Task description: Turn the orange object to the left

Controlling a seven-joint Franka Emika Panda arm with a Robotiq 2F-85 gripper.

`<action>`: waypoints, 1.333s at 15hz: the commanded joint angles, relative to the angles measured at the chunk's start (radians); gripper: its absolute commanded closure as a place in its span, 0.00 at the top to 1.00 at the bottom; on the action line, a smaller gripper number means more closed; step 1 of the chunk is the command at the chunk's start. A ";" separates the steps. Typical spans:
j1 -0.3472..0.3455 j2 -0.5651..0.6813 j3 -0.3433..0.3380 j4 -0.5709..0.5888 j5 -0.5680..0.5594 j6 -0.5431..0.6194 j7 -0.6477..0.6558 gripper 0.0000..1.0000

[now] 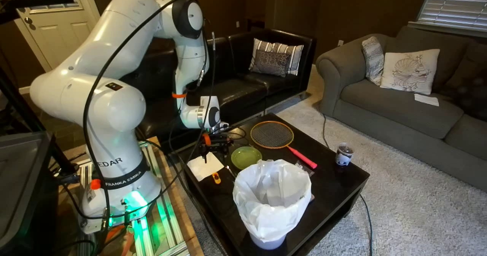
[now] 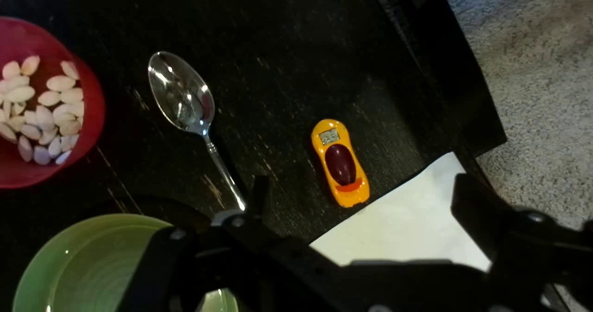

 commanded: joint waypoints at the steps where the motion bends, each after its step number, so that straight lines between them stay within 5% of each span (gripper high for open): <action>1: -0.123 -0.113 0.093 -0.044 0.055 -0.124 0.060 1.00; 9: -0.291 -0.191 0.242 -0.043 0.217 -0.261 0.263 1.00; 20: -0.276 -0.243 0.294 -0.172 0.510 -0.003 0.586 1.00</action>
